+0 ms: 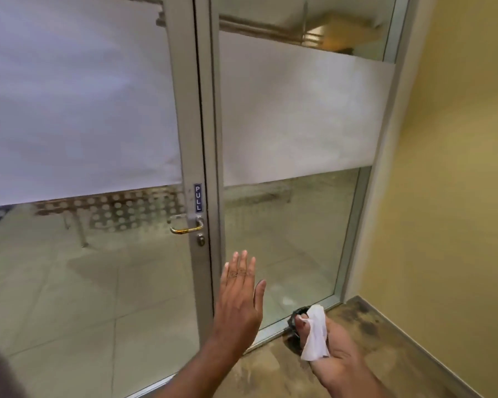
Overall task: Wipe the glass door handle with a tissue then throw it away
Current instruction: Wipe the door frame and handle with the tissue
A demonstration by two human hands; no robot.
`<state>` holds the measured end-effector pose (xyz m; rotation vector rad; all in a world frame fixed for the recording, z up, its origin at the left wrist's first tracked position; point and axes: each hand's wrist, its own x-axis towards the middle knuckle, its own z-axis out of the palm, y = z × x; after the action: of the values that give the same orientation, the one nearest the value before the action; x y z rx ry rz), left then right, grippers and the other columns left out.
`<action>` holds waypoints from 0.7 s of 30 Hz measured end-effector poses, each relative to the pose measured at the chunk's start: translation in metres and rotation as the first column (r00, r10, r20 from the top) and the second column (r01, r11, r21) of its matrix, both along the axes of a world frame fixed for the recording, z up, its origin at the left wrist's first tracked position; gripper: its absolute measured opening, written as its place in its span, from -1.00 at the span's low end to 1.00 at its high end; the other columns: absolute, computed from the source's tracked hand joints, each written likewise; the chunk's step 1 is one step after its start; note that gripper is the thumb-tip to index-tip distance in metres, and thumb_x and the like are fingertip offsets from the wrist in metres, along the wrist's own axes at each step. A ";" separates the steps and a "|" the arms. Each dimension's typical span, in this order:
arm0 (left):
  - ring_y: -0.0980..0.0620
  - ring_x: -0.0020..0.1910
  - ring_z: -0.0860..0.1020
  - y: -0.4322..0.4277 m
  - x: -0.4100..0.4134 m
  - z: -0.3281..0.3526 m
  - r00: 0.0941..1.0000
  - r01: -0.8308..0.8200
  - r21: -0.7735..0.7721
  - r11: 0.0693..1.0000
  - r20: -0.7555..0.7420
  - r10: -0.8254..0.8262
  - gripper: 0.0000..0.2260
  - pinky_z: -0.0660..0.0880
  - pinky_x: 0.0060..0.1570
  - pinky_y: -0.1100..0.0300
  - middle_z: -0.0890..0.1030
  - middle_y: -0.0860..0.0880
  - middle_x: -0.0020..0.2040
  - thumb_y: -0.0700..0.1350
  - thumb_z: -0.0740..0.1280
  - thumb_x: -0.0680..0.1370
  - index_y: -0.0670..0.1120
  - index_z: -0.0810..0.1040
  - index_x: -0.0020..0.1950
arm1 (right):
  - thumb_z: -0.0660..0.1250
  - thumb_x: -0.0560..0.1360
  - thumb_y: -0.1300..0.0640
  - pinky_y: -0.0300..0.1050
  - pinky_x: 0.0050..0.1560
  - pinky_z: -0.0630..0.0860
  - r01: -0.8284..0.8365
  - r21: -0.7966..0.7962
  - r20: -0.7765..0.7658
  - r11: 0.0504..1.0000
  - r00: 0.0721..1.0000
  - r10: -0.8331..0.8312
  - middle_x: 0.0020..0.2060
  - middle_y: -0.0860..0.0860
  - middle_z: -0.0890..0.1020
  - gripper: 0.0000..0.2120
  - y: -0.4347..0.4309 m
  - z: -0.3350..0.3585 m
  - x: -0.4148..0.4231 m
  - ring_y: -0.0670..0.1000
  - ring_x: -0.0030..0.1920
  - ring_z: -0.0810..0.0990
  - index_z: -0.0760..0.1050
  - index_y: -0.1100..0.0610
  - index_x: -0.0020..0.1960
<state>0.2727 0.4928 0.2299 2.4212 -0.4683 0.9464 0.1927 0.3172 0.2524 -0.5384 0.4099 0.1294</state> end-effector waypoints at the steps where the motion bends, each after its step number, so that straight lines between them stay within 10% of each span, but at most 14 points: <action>1: 0.02 0.71 -0.02 0.015 0.009 0.003 1.000 -0.015 0.006 1.000 0.016 0.015 -0.47 -0.07 0.67 0.05 0.18 -0.07 0.69 0.11 -0.02 0.74 -0.11 0.23 0.66 | 0.11 0.69 0.24 -0.18 -0.33 0.67 -0.016 -0.022 0.019 1.000 1.000 0.016 -0.12 0.15 0.57 -0.80 0.014 -0.002 0.015 0.02 -0.39 0.72 0.47 0.25 -0.02; 8: 0.03 0.71 -0.04 0.086 0.063 0.017 0.989 -0.149 0.049 0.988 -0.002 0.150 -0.47 -0.02 0.68 -0.01 0.15 -0.06 0.70 0.11 -0.05 0.74 -0.11 0.23 0.66 | 0.33 0.56 -0.16 -0.09 -0.24 0.66 -0.120 0.161 -0.040 0.980 0.991 0.128 -0.12 0.27 0.61 -0.43 0.085 0.044 0.095 0.14 -0.22 0.63 0.48 0.37 0.19; 15: 0.06 0.71 -0.10 0.125 0.132 0.017 0.962 -0.274 0.051 0.960 -0.007 0.275 -0.47 -0.05 0.67 0.00 0.09 -0.05 0.71 0.10 -0.03 0.74 -0.09 0.16 0.68 | 0.16 0.62 0.39 0.07 -0.22 0.72 -0.275 0.045 0.122 0.960 0.956 0.268 0.03 0.33 0.63 -0.71 0.116 0.046 0.179 0.25 -0.04 0.66 0.43 0.46 0.30; 21: 0.02 0.71 -0.02 0.131 0.204 0.030 0.924 -0.383 0.045 0.923 0.027 0.382 -0.47 -0.03 0.66 0.00 0.16 -0.05 0.70 0.09 -0.02 0.73 -0.09 0.22 0.66 | 0.14 0.61 0.46 0.03 0.04 0.57 -0.197 -0.292 0.166 0.936 0.953 0.252 -0.09 0.30 0.74 -0.79 0.116 0.034 0.269 0.20 -0.12 0.77 0.50 0.44 0.16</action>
<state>0.4771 0.6237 0.2603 2.6040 -0.0175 1.1260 0.4619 0.4335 0.2864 -0.8641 0.1661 0.2400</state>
